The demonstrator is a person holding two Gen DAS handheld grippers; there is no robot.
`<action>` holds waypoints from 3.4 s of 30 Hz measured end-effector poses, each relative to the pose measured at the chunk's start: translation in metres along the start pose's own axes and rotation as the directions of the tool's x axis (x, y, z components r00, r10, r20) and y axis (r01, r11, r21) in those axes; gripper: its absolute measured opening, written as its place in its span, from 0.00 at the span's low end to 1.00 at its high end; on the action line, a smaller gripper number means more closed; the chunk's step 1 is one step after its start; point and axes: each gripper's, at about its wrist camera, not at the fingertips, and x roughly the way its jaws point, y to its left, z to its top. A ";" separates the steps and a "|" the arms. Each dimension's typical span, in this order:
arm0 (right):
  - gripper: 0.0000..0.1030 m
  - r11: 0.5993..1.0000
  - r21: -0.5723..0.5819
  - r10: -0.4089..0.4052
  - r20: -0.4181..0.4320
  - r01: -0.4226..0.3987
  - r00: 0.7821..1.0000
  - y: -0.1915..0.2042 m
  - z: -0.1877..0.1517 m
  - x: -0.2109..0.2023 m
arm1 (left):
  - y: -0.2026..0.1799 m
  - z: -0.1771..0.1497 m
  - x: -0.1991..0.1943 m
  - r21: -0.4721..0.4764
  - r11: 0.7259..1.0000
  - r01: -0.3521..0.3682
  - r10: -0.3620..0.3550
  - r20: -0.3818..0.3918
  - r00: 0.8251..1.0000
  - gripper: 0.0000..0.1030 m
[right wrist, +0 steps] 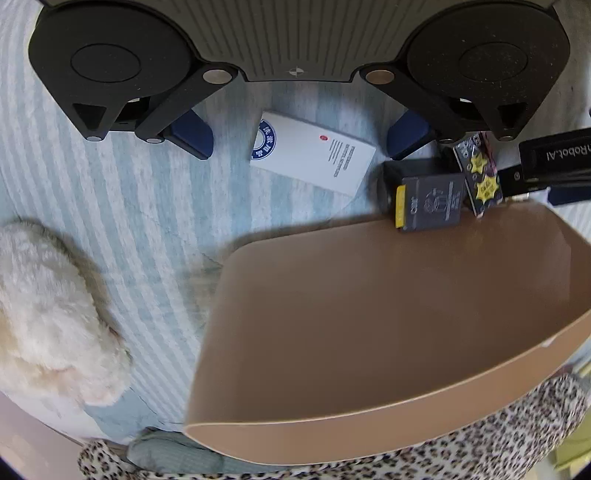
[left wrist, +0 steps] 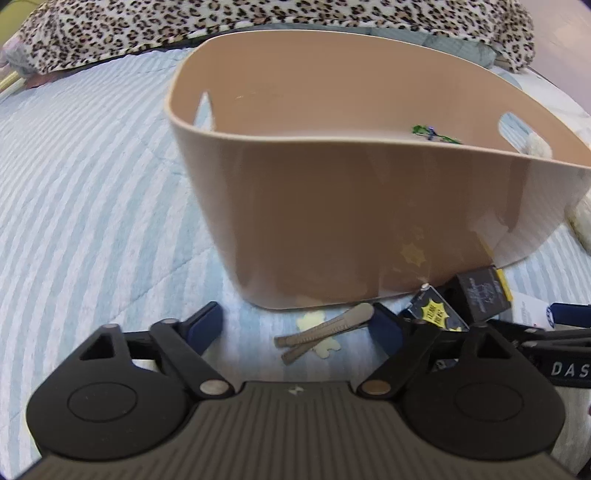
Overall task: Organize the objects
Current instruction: 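Grasp the white blue-logo box with the right gripper while the left grasps the tan strip, then carry the white box and tan strip over the basket with both grippers, then open both grippers to drop the white box and tan strip into the basket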
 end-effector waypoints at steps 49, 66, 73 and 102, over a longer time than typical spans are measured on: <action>0.60 0.991 -0.066 0.127 0.306 -0.112 0.943 -0.010 0.038 -0.139 | 0.009 0.037 -0.150 0.073 0.991 0.109 -0.124 0.247 0.961 0.11; 0.60 0.992 -0.070 0.124 0.363 -0.106 0.924 0.001 0.110 -0.106 | -0.017 0.108 -0.075 0.064 0.997 0.040 -0.054 0.246 0.968 0.11; 0.60 0.993 -0.055 0.113 0.240 -0.103 0.964 0.005 0.121 -0.051 | -0.029 0.111 -0.022 0.081 0.997 0.000 -0.010 0.120 0.993 0.11; 1.00 0.991 -0.108 0.095 0.208 -0.073 0.974 -0.009 0.072 -0.101 | -0.024 0.076 -0.112 0.063 0.996 -0.059 0.049 0.153 0.987 0.75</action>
